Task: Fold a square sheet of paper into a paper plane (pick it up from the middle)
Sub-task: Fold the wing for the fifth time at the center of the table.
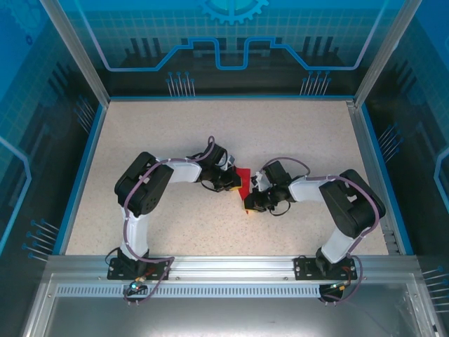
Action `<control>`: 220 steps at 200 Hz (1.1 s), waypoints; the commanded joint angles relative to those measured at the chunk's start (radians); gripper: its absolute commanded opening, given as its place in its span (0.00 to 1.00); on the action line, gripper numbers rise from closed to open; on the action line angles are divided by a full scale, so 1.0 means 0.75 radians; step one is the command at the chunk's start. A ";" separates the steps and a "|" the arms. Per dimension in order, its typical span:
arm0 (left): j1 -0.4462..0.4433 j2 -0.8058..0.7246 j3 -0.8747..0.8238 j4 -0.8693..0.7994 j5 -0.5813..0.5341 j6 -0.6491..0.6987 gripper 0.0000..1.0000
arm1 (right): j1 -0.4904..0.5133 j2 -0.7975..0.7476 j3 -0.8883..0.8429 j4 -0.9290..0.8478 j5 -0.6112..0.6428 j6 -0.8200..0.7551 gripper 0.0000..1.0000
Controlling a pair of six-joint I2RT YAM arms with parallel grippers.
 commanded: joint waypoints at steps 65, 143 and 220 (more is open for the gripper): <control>-0.012 0.056 0.013 -0.202 -0.133 0.034 0.05 | 0.117 0.008 0.020 -0.365 0.150 -0.115 0.09; -0.011 0.059 0.017 -0.199 -0.124 0.041 0.05 | 0.052 -0.391 -0.053 -0.283 0.177 -0.074 0.15; -0.013 0.062 0.027 -0.201 -0.102 0.047 0.05 | 0.051 -0.199 0.083 -0.086 0.197 0.015 0.17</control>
